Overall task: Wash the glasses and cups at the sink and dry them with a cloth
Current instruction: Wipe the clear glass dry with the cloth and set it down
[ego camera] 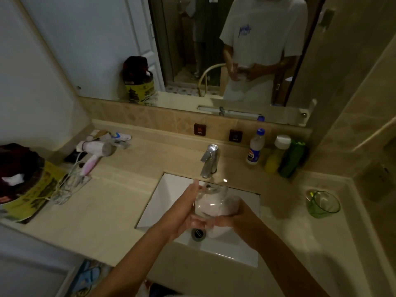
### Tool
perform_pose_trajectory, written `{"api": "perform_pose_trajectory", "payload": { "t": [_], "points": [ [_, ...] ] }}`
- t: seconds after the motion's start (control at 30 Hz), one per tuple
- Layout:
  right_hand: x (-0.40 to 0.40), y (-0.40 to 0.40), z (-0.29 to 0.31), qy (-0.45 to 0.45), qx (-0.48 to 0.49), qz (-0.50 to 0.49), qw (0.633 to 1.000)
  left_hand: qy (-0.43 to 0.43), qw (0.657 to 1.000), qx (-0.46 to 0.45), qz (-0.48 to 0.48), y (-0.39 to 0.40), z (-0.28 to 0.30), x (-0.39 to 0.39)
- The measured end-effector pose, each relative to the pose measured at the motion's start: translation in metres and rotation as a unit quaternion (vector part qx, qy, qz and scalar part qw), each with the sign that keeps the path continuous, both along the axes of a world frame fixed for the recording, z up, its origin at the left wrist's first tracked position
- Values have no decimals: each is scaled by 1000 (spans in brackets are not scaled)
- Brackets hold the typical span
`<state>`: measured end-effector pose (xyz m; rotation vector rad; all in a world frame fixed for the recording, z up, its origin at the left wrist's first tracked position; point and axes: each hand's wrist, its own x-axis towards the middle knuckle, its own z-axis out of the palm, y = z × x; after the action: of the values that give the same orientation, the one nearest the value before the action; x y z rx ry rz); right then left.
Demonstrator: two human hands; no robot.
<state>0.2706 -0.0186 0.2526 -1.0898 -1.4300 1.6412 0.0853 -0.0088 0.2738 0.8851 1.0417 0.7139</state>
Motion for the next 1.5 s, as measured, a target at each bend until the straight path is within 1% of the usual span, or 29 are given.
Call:
{"api": "perform_pose_trajectory", "payload": {
  "t": [0.03,0.07,0.13,0.17,0.2,0.27,0.3,0.33,0.37,0.4,0.43,0.5,0.57,0.63,0.7,0.73,0.77,0.83,0.87,0.9,0.93,1.0,1.03,1.1,1.17,1.27,1.33,1.43,1.5],
  "points": [
    [0,-1,-1,-51,23,0,998,-51,995,-84,-13,2,5,-2],
    [0,-2,-3,-99,41,11,994,-64,990,-127,-17,4,6,-4],
    [0,1,-7,-125,47,19,991,-36,992,-122,-10,9,5,0],
    [0,4,-6,-99,39,10,994,-12,996,-91,3,11,4,3],
    [-1,7,-3,-43,23,4,999,6,999,-44,8,14,2,6],
    [-1,16,0,122,-18,35,992,72,993,91,-20,19,-2,8],
    [1,21,1,182,-33,62,981,112,980,158,-46,21,-4,6],
    [3,24,3,194,-43,70,977,133,968,202,-69,25,-6,3],
    [7,27,6,177,-59,68,980,133,965,210,-82,29,-8,-1],
    [12,30,7,140,-65,55,986,106,972,187,-90,33,-9,-4],
    [17,32,9,96,-57,52,992,50,986,133,-91,38,-8,-5],
    [24,37,12,0,-32,44,999,-75,993,-22,-87,50,-9,-6],
    [25,41,15,-53,-31,76,995,-78,984,-113,-118,57,-7,-4],
    [23,42,14,-82,-27,89,992,-31,976,-128,-172,59,-6,0],
    [24,39,12,-58,-46,57,996,32,980,-75,-183,57,-4,7],
    [25,38,12,-28,-63,55,996,87,980,-22,-179,57,-6,11],
    [25,37,12,4,-85,63,994,155,971,41,-176,56,-7,14],
    [27,38,11,44,-146,72,986,264,927,181,-194,54,-12,17],
    [28,39,9,45,-167,66,983,282,912,216,-204,53,-17,17],
    [29,41,6,35,-175,59,982,282,911,223,-203,51,-18,18],
    [31,43,4,18,-175,55,983,263,925,196,-193,50,-17,18],
    [31,46,8,-17,-148,80,986,176,965,69,-182,51,-10,16],
    [31,47,12,-33,-127,109,985,118,976,-1,-182,53,-11,16],
    [26,48,21,-54,-93,163,981,54,978,-61,-190,55,-15,14],
    [24,46,22,-35,-76,187,979,33,980,-52,-187,51,-16,15],
    [25,42,16,43,-58,116,991,12,991,-44,-129,45,-16,16],
    [28,39,13,76,-3,99,992,-8,995,-39,-94,43,-17,15],
    [30,28,19,52,46,-43,997,-21,998,-26,-48,36,-14,15],
    [27,18,21,47,79,-132,987,-45,999,-17,-9,34,-11,20]
  ]
}}
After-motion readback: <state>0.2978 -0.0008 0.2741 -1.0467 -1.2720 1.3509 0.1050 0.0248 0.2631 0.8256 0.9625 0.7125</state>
